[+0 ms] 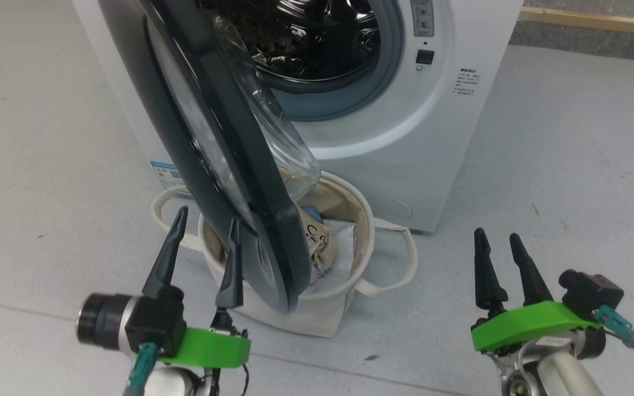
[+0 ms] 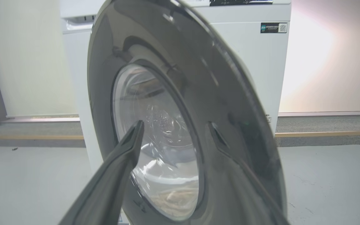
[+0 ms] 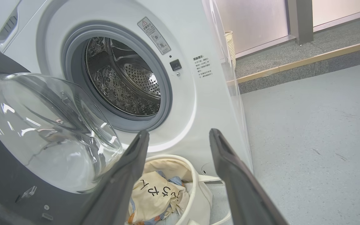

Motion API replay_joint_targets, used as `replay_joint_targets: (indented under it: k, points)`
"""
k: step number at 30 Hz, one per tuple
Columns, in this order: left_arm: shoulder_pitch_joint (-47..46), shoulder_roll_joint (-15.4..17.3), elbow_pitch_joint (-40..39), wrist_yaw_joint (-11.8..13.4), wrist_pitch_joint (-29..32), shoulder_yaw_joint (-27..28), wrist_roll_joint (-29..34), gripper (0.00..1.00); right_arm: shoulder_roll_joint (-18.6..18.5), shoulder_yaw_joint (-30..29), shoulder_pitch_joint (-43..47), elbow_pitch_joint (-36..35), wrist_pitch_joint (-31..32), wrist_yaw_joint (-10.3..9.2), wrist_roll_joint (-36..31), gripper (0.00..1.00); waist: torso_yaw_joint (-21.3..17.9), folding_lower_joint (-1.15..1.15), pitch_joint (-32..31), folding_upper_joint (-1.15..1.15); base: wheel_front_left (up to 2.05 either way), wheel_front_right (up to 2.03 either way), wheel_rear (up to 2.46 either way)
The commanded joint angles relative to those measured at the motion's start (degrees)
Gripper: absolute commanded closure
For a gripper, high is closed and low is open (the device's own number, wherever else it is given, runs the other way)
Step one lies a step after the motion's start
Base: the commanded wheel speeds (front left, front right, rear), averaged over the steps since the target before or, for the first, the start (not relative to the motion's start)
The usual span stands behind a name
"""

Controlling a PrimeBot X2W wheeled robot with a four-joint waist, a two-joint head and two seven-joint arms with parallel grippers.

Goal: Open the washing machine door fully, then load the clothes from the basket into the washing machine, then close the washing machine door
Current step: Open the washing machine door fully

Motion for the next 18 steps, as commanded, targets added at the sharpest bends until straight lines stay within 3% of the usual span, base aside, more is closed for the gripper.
replay_joint_targets:
  k: [1, 6, 13, 14, 18]
  points:
    - [-2.18, 0.77, -6.1, 0.64, -0.34, 0.85, 2.47, 0.0, 0.6, 0.95, -0.79, -1.55, -0.71, 0.02, -0.67, 0.0, 0.06, 0.0, 0.51, 0.0, 0.0, 0.0, 0.0]
    - [-2.88, 0.67, -15.65, 0.17, -0.34, -3.58, 4.02, 0.0, 1.02, -1.47, -1.7, -0.89, -0.71, 0.02, -1.4, 0.0, -0.16, 0.0, 1.55, 0.0, 0.0, 0.0, 0.0]
    - [-3.7, 0.47, -15.89, -2.91, -0.34, -9.94, 2.78, 0.0, 1.3, -3.14, -3.2, -0.23, -0.71, 0.02, -1.92, 0.0, -1.54, 0.0, 2.71, 0.0, 0.0, 0.0, 0.0]
    - [-3.87, 0.4, -14.31, -3.83, -0.34, -11.56, 1.93, 1.0, 1.31, -3.31, -3.39, -0.11, -0.71, 0.02, -1.5, 0.0, -1.93, 0.0, 3.03, 0.0, 0.0, 0.0, 0.0]
    - [-4.57, 0.31, -10.73, -5.01, -0.34, -13.6, 0.59, 1.0, 1.32, -3.47, -3.58, 0.3, -0.71, 0.02, -1.06, 0.0, -2.55, 0.0, 3.25, 0.0, 0.0, 0.0, 0.0]
